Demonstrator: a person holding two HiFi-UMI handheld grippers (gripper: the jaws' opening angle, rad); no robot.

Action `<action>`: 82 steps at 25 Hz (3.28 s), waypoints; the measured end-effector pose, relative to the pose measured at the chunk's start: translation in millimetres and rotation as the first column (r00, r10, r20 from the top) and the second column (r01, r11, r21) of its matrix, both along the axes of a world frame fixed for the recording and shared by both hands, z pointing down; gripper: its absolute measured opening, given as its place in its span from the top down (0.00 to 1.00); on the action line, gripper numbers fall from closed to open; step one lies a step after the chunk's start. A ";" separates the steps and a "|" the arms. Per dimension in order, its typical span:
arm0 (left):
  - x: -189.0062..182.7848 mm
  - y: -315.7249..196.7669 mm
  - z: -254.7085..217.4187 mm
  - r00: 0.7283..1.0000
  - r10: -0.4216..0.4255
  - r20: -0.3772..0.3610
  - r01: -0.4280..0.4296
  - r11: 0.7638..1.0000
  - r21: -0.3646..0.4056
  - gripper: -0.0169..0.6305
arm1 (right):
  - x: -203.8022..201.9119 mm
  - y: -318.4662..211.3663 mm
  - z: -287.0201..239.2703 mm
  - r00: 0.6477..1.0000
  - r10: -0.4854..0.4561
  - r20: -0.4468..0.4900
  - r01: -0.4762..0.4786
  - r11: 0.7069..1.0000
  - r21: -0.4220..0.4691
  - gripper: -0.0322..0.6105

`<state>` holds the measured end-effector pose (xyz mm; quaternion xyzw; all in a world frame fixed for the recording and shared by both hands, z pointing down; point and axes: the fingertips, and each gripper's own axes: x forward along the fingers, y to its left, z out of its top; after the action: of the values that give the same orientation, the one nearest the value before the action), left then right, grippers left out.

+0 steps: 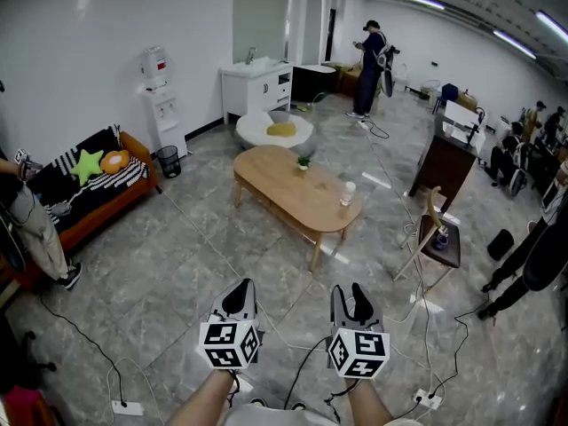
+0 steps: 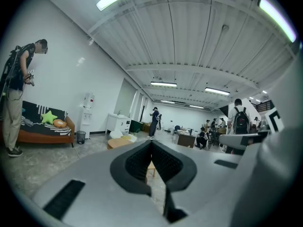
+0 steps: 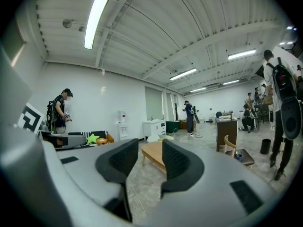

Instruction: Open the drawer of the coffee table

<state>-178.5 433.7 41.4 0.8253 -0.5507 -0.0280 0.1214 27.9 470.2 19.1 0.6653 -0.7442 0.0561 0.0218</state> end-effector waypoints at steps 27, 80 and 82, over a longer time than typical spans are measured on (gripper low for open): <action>-20.3 -5.4 -6.8 0.999 0.021 0.024 -0.021 1.000 0.016 0.99 | -6.9 -0.2 7.6 0.999 0.043 0.029 -0.043 0.999 0.010 0.12; -36.3 -359.4 39.5 0.999 -0.039 0.019 0.041 0.995 -0.090 0.99 | 49.3 -336.7 58.8 0.989 0.141 0.037 -0.135 0.983 -0.122 0.04; -35.2 -376.7 41.2 0.999 -0.047 0.015 0.048 0.995 -0.092 0.99 | 57.0 -350.8 59.4 0.988 0.149 0.033 -0.144 0.982 -0.122 0.04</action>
<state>-213.7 57.0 82.6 0.8058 -0.5715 -0.0004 0.1552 84.9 119.4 78.5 0.7144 -0.6889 0.1158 0.0414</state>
